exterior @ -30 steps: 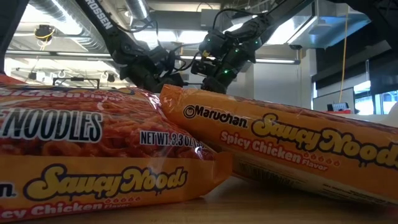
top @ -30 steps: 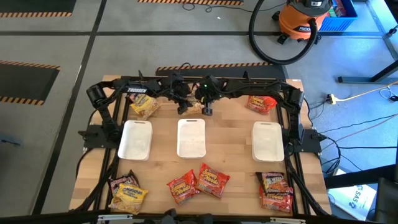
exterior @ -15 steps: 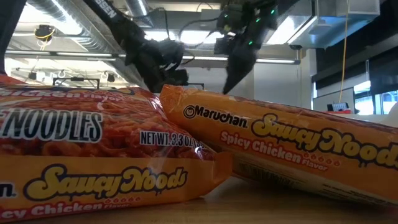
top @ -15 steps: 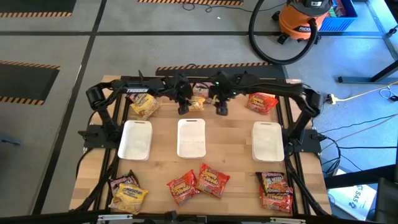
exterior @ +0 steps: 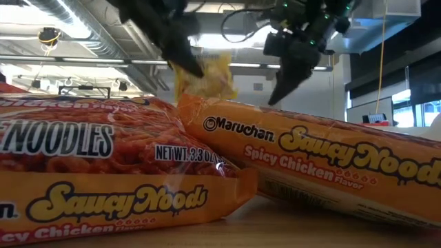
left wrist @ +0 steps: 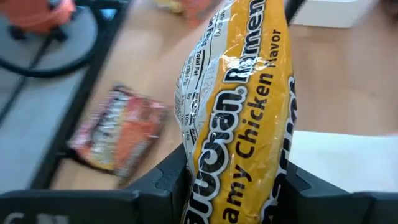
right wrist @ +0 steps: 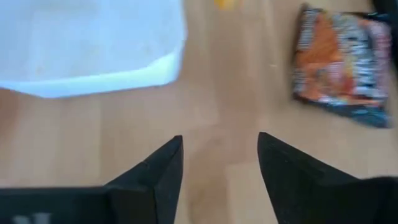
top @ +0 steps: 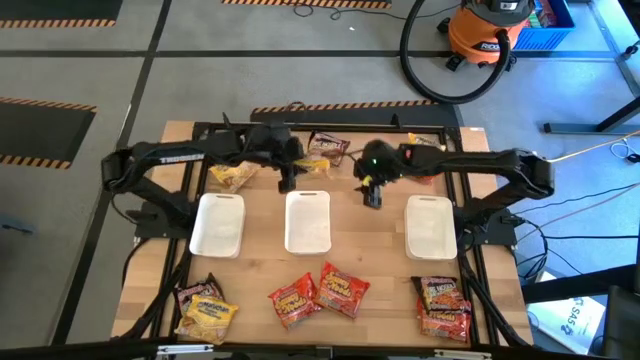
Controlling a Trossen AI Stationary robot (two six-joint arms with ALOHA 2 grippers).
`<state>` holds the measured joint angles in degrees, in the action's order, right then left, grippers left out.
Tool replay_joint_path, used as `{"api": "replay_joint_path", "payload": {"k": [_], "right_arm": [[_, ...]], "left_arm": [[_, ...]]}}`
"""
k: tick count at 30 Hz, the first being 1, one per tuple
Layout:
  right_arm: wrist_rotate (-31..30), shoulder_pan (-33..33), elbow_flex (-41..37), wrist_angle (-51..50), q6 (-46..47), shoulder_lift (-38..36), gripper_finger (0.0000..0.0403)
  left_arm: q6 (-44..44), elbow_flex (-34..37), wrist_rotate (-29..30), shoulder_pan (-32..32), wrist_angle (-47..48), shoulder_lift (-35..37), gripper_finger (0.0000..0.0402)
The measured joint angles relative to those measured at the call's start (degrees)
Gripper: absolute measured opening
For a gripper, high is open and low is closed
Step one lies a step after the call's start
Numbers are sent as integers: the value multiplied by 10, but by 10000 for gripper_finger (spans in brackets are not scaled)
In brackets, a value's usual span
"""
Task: Sort Maruchan noodles
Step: Put the middle top yellow noodle pack into the center white bin
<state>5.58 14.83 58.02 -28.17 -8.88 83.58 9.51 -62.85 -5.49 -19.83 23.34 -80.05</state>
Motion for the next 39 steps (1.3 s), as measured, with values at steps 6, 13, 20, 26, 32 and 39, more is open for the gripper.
{"api": "replay_joint_path", "payload": {"k": [6, 13, 20, 26, 32, 39], "right_arm": [[-9, -54, -85, 98, 59, -2, 182], [-41, -94, -163, 275, 88, -2, 182], [-63, -92, -184, 286, 98, -2, 182], [-82, -92, -184, 287, 100, -2, 182], [-82, -92, -184, 299, 100, -2, 182], [-82, -92, -184, 311, 99, -1, 182]], "left_arm": [[-41, 0, 3, 69, 9, 15, 131], [-63, 1, 60, 116, 26, -14, 131], [-78, 1, 71, 117, 26, -56, 131], [-79, 1, 108, 117, 37, -77, 131], [-79, 1, 124, 118, 35, -79, 131], [-88, 1, 126, 118, 41, -96, 131]]}}
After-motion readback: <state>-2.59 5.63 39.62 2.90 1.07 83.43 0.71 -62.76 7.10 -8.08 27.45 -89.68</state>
